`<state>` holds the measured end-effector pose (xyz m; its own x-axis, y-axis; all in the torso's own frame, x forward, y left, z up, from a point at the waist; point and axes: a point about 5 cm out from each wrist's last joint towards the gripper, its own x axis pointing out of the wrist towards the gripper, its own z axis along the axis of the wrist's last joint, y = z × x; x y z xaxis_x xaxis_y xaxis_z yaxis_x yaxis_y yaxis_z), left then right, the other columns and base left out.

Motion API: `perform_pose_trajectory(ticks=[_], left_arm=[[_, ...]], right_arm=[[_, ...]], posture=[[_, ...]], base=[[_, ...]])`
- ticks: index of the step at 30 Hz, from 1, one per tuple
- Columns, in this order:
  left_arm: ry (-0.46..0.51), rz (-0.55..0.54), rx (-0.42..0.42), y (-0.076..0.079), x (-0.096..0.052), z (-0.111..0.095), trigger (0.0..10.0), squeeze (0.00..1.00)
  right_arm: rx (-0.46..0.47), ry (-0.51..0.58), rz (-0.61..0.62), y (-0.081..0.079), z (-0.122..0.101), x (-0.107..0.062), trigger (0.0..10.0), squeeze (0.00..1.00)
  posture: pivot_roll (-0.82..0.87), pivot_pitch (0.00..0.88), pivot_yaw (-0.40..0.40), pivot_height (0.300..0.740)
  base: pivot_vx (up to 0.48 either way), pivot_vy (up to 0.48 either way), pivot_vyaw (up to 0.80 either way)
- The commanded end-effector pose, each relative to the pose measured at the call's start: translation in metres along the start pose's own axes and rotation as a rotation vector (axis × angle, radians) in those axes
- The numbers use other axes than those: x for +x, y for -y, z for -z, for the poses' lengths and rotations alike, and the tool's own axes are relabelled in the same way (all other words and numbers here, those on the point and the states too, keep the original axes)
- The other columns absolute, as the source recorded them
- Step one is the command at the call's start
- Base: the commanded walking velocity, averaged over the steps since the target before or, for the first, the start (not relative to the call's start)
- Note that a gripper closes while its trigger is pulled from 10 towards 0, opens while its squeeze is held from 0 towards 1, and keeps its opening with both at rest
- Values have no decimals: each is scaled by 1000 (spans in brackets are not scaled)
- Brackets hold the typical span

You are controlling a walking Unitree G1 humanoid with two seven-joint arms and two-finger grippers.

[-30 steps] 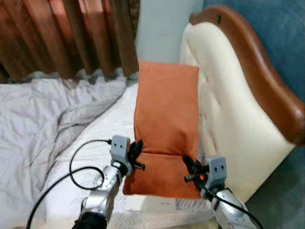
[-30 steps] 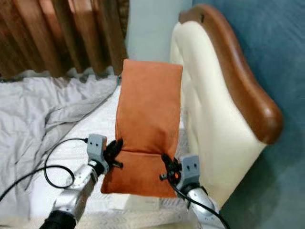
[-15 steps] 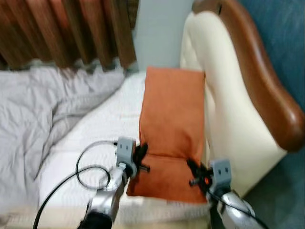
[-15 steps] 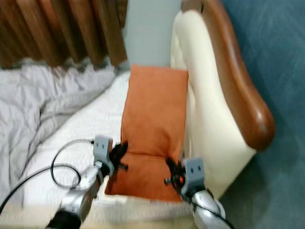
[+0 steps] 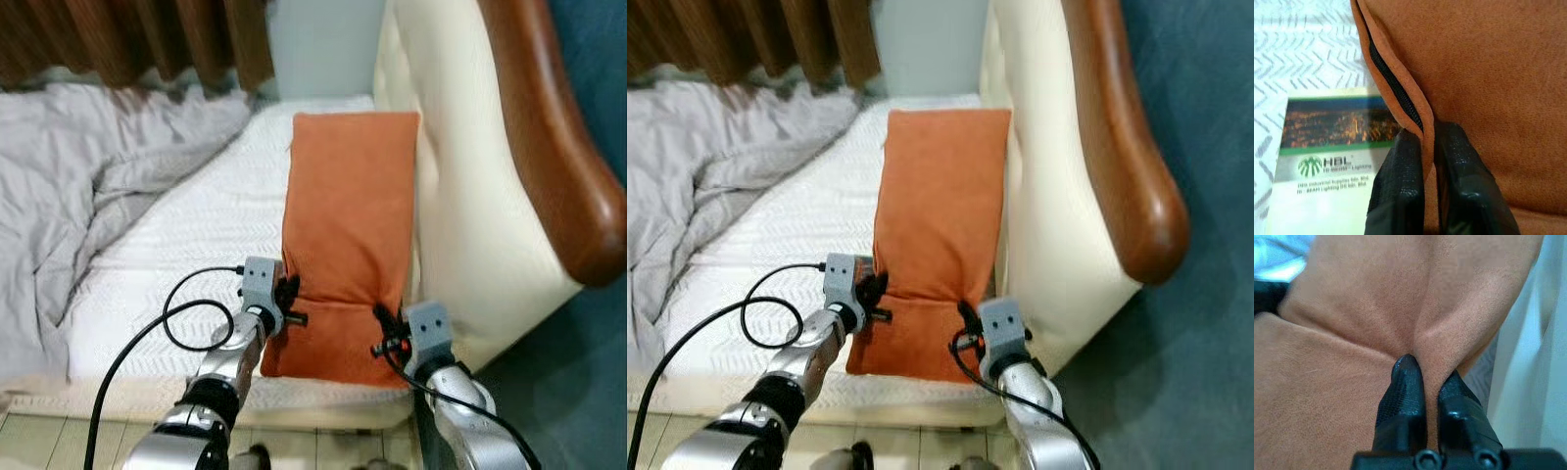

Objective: Clean up the room

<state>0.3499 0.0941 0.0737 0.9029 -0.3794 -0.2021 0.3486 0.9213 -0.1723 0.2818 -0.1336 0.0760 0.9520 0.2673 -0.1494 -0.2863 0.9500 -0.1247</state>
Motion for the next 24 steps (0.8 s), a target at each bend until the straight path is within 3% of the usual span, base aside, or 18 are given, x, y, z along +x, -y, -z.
perform_pose_trajectory(ticks=[1,6,15,17,19,21,24], left_arm=[[40,16,32,2,7,-17,10000,0],[44,-1,104,-3,14,-37,10000,0],[75,-28,195,-6,20,-61,10000,0],[108,-6,229,1,24,-76,10000,0],[113,1,232,3,25,-79,10000,0],[115,16,229,8,27,-81,10000,0],[110,28,224,13,28,-79,10000,0]], right_arm=[[-50,-29,71,15,2,6,10000,0],[-131,26,180,24,-13,23,10000,0],[-178,67,284,40,-26,37,10000,0],[-252,95,328,51,-34,40,10000,0],[-279,102,342,55,-36,40,10000,0],[-383,125,397,67,-43,39,10000,0],[-453,127,454,79,-46,38,10000,0]], posture=[[-314,499,-16,740],[-300,540,-13,740],[-310,566,-19,740],[-307,580,-19,740],[-307,580,-19,740],[-313,577,-19,740],[-313,577,-18,740]], base=[[0,0,0],[0,0,0],[0,0,0],[0,0,0],[0,0,0],[0,0,0],[0,0,0]])
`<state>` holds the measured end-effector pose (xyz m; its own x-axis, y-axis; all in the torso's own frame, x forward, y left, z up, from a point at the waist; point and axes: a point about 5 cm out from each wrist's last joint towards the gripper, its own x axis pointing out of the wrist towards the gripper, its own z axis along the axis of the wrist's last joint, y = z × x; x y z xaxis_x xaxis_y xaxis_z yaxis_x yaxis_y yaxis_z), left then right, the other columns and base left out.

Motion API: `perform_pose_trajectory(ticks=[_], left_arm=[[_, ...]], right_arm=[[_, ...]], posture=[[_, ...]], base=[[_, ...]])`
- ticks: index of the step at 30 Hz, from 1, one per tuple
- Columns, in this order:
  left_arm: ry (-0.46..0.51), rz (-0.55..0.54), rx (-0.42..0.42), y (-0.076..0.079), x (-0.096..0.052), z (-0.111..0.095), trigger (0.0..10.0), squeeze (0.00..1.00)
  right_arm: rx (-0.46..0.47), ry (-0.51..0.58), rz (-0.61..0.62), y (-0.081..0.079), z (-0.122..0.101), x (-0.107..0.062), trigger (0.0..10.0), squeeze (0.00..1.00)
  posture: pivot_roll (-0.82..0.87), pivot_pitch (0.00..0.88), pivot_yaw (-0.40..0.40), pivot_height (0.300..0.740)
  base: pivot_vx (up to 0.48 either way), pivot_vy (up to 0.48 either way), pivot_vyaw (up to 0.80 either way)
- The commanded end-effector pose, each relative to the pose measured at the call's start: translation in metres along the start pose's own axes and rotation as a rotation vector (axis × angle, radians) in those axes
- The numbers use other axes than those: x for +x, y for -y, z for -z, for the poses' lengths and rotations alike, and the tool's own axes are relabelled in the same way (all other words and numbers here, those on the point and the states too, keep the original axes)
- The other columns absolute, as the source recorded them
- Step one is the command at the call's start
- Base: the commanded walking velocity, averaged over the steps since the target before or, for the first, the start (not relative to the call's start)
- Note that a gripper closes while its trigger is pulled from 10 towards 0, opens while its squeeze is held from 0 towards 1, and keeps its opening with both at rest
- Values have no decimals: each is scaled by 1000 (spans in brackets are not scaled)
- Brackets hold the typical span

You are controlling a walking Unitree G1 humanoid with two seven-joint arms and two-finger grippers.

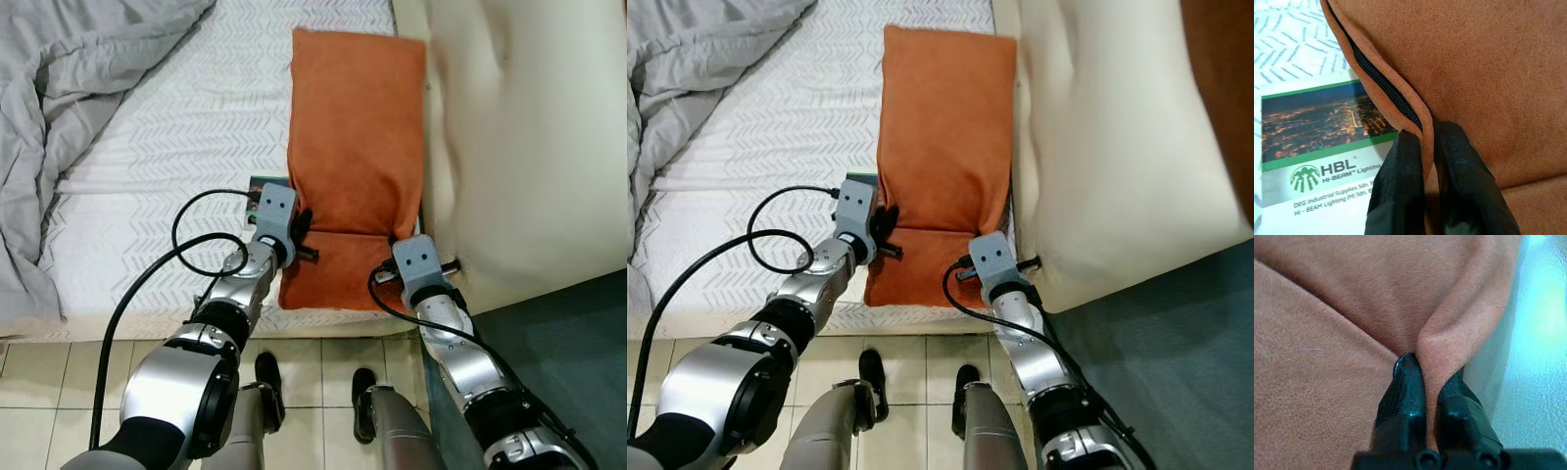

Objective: Clean up the room

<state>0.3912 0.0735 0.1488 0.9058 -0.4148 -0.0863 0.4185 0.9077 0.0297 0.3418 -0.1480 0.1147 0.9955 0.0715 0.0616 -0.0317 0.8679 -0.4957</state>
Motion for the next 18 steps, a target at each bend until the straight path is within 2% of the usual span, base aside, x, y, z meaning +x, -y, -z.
perform_pose_trajectory(ticks=[1,3,4,5,6,11,13,14,15,16,17,18], left_arm=[[-6,-11,14,-4,-2,3,10000,0],[-10,12,-5,3,0,5,10000,0],[-10,12,-5,3,0,5,10000,0],[-25,30,-22,10,0,8,10000,0],[-35,33,-20,12,0,10,10000,0],[-43,50,10,17,1,11,10000,0],[-32,58,29,18,3,5,10000,416],[-32,58,29,18,3,5,10000,416],[-28,55,36,17,3,4,10000,1000],[-21,63,47,17,4,2,10000,1000],[-21,63,47,17,4,2,10000,1000],[-15,67,60,16,4,-2,10000,1000]], right_arm=[[-89,-34,183,43,13,1,10000,0],[-163,-48,238,57,17,2,10000,0],[-163,-48,238,57,17,2,10000,0],[-235,-71,273,70,24,0,10000,0],[-258,-88,284,76,28,-1,10000,0],[-285,-137,309,88,38,-5,10000,0],[-277,-167,332,94,43,-5,10000,0],[-277,-167,332,94,43,-5,10000,0],[-283,-171,343,95,43,-5,10000,98],[-295,-174,357,96,44,-5,10000,427],[-295,-174,357,96,44,-5,10000,427],[-300,-174,368,96,44,-5,10000,1000]], posture=[[-313,577,-18,740],[-315,586,-16,740],[-315,586,-16,740],[-325,586,-16,740],[-328,585,-17,740],[-344,590,-23,740],[-343,600,-20,740],[-343,600,-20,740],[-342,598,-18,740],[-344,595,-18,740],[-344,595,-18,740],[-349,586,-17,740]], base=[[0,0,0],[0,0,0],[0,0,0],[0,0,0],[0,0,0],[0,0,0],[0,0,0],[0,0,0],[0,0,0],[0,0,0],[0,0,0],[0,0,0]])
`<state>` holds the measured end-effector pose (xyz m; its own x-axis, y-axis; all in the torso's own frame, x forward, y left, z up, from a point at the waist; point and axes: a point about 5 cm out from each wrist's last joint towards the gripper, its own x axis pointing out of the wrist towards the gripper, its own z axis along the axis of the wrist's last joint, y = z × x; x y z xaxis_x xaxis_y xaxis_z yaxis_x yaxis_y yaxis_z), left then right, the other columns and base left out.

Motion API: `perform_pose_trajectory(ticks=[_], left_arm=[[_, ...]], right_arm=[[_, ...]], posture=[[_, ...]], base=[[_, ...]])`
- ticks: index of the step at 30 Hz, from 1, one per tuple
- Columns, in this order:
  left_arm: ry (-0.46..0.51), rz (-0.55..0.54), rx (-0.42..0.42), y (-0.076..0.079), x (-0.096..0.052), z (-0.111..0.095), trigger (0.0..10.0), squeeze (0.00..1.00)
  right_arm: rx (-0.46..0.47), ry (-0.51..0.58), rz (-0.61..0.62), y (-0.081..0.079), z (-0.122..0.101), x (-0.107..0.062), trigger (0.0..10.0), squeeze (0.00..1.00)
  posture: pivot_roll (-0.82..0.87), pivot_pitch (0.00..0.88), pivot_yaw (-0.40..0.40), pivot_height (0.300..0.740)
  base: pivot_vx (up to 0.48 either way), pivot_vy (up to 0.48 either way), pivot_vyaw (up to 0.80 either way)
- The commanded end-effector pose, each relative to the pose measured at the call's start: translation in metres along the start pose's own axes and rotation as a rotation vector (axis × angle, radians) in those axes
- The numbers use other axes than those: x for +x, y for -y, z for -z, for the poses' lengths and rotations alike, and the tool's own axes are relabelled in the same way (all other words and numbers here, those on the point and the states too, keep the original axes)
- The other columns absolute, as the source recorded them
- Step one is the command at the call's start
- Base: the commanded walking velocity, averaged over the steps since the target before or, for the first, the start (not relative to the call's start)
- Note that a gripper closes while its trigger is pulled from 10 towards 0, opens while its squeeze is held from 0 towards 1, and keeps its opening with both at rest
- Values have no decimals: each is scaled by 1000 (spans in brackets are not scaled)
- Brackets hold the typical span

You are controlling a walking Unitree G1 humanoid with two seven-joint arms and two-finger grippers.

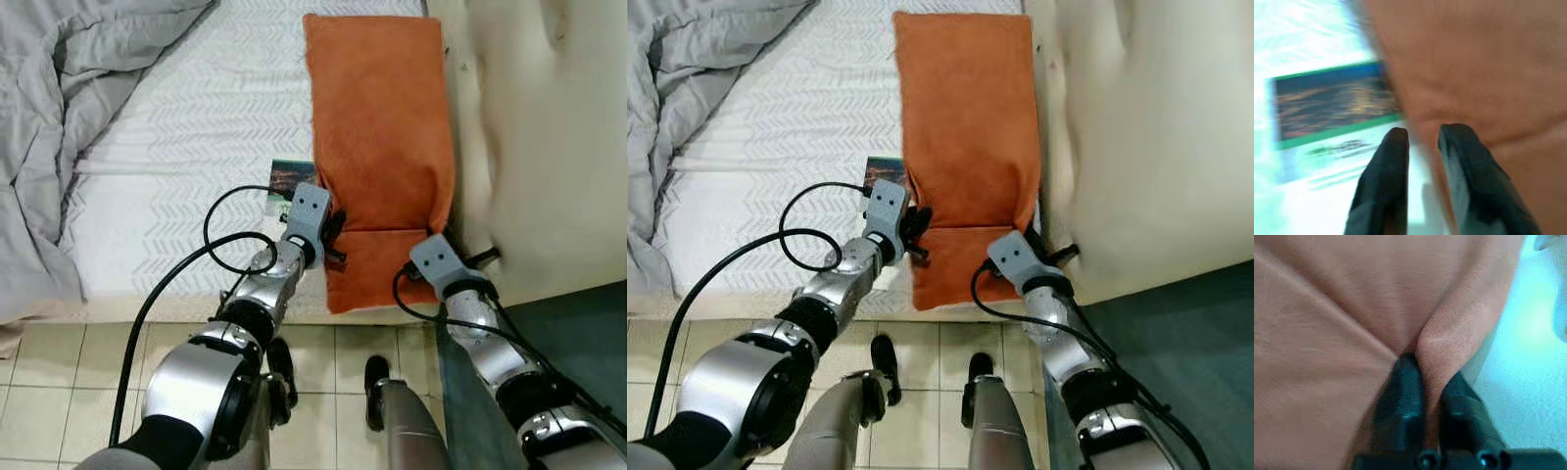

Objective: Clean up the room

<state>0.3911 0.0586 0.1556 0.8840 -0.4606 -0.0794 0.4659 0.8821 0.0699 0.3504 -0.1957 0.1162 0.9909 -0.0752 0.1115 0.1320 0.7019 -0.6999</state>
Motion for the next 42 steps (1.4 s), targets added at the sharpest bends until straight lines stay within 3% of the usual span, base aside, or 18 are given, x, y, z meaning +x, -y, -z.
perform_pose_trajectory(ticks=[1,8,13,19,21,22,24,25,26,27,28,30,31,34,39,40,42], left_arm=[[-14,18,33,1,0,0,10000,1000],[45,-11,121,-18,4,-31,10000,1000],[60,-11,133,-26,0,-33,10000,1000],[131,-21,93,-59,-20,-24,10000,1000],[135,-20,89,-63,-24,-21,10000,1000],[126,16,68,-73,-40,0,10000,1000],[121,31,64,-74,-45,7,10000,1000],[84,60,73,-76,-61,29,10000,1000],[25,80,67,-76,-90,58,10000,0],[-17,103,59,-72,-111,76,10000,0],[-69,115,38,-65,-147,95,10000,0],[-140,116,-3,-49,-197,112,10000,0],[-140,116,-3,-49,-197,112,10000,0],[-205,84,-61,-25,-247,120,10000,0],[-222,74,-74,-12,-254,122,10000,0],[-234,60,-80,-5,-256,119,10000,0],[-219,22,-82,8,-255,108,10000,0]], right_arm=[[-34,-146,208,46,33,0,10000,1000],[-14,-96,257,43,20,3,10000,1000],[8,-89,278,42,16,3,10000,1000],[-26,-51,375,55,9,7,10000,1000],[-26,-47,390,57,8,8,10000,1000],[-37,-40,424,66,8,11,10000,1000],[-39,-40,430,68,8,12,10000,1000],[-43,-42,442,72,9,13,10000,1000],[-40,-45,458,77,9,15,10000,1000],[-39,-49,468,81,10,15,10000,1000],[-44,-46,485,88,10,17,10000,1000],[-77,-45,524,103,10,20,10000,1000],[-77,-45,524,103,10,20,10000,1000],[-107,-114,619,136,18,25,10000,1000],[-66,-179,641,142,27,23,10000,1000],[-34,-188,636,138,31,21,10000,0],[115,-187,625,128,37,15,10000,0]], posture=[[-355,583,-17,740],[-336,588,-8,740],[-312,580,3,740],[-241,578,25,740],[-241,578,25,740],[-211,572,31,740],[-211,572,31,740],[-188,562,30,740],[-172,549,29,740],[-161,542,29,740],[-138,523,27,740],[-108,500,24,740],[-108,500,24,740],[-58,483,15,740],[-42,471,9,740],[-35,437,0,740],[-25,366,-16,740]], base=[[0,0,0],[0,0,0],[0,0,0],[0,0,0],[0,0,0],[0,0,0],[0,0,0],[0,0,0],[0,0,0],[0,0,0],[0,0,0],[0,0,0],[0,0,0],[0,0,0],[0,0,0],[0,0,0],[0,0,0]])
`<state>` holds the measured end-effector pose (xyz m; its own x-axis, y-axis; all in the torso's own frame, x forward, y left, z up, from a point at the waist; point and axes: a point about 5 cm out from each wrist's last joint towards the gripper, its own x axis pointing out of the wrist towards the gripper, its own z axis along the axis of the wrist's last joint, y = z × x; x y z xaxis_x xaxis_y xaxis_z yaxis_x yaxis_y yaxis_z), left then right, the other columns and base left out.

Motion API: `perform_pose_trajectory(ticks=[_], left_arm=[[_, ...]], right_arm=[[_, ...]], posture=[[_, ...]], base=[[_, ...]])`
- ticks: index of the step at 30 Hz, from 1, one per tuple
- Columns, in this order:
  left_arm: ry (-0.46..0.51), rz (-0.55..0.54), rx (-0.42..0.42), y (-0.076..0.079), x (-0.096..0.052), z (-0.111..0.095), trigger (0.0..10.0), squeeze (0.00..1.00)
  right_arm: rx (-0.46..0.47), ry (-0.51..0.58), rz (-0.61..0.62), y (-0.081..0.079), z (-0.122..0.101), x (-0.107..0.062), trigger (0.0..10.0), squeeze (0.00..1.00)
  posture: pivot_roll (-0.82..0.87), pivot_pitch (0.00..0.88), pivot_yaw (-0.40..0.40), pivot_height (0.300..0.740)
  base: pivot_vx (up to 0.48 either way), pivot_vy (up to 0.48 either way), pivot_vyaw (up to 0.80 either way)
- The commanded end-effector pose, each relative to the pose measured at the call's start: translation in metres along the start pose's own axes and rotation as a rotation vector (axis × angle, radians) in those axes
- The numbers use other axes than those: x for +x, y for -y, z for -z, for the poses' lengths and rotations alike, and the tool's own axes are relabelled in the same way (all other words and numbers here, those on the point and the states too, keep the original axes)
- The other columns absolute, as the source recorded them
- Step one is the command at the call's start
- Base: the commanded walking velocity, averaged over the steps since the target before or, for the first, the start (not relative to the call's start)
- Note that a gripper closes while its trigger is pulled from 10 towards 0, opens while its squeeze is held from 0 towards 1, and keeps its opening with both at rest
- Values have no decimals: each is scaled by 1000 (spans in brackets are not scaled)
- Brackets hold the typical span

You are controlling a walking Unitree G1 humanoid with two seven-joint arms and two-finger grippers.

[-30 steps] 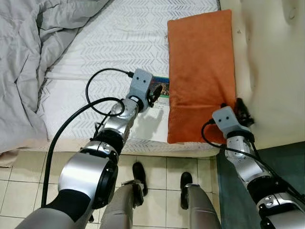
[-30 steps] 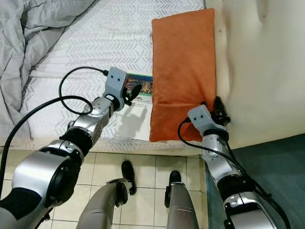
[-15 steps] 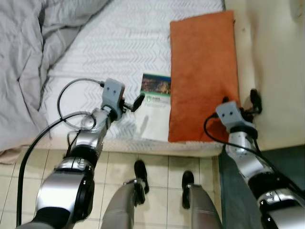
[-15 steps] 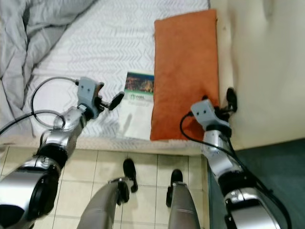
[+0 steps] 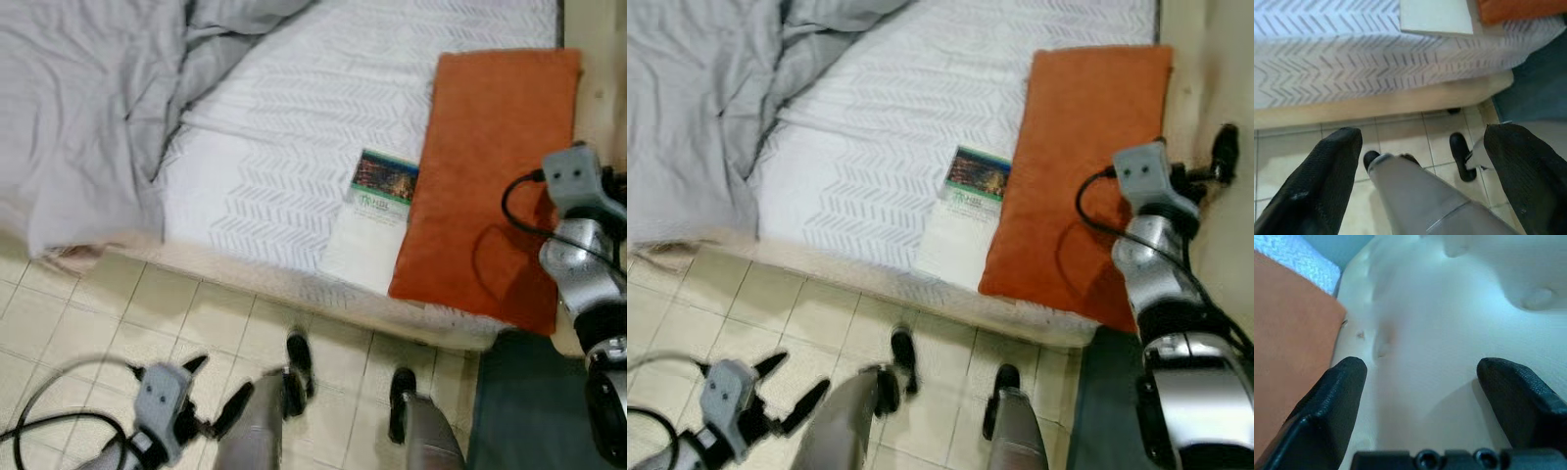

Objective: Clean up the room

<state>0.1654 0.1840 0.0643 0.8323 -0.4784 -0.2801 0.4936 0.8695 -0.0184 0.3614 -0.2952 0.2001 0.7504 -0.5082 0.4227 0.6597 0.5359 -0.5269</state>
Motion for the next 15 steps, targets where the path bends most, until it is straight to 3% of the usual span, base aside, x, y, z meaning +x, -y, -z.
perform_pose_trajectory(ticks=[1,2,3,4,5,6,8,10,11,15], left_arm=[[-6,-37,-4,11,-5,-6,10000,0],[6,-53,-4,13,-4,-11,10000,0],[6,-53,-4,13,-4,-11,10000,0],[12,-63,-6,13,1,-12,10000,0],[35,-79,4,11,11,-15,10000,0],[35,-79,4,11,11,-15,10000,0],[76,-108,59,7,19,-24,10000,0],[113,-122,84,4,29,-32,10000,0],[113,-122,84,4,29,-32,10000,0],[173,-158,150,1,46,-48,10000,0]], right_arm=[[122,-142,29,6,28,-12,10000,0],[197,-144,6,1,29,-19,10000,0],[197,-144,6,1,29,-19,10000,0],[243,-134,-38,-7,30,-29,10000,0],[321,-119,-114,-20,29,-53,10000,0],[321,-119,-114,-20,29,-53,10000,0],[468,-124,-220,-28,22,-90,10000,0],[567,-134,-302,-27,16,-124,10000,0],[567,-134,-302,-27,16,-124,10000,0],[736,-208,-462,-18,17,-180,10000,0]], posture=[[-25,366,-16,740],[-19,330,-21,740],[-19,330,-21,740],[-16,291,-26,740],[-21,257,-31,740],[-21,257,-31,740],[-25,236,-27,740],[-36,172,-28,740],[-36,172,-28,740],[-63,102,-7,740]], base=[[0,0,0],[0,0,0],[0,0,0],[0,0,0],[0,0,0],[0,0,0],[0,0,0],[0,0,0],[0,0,0],[0,0,0]])
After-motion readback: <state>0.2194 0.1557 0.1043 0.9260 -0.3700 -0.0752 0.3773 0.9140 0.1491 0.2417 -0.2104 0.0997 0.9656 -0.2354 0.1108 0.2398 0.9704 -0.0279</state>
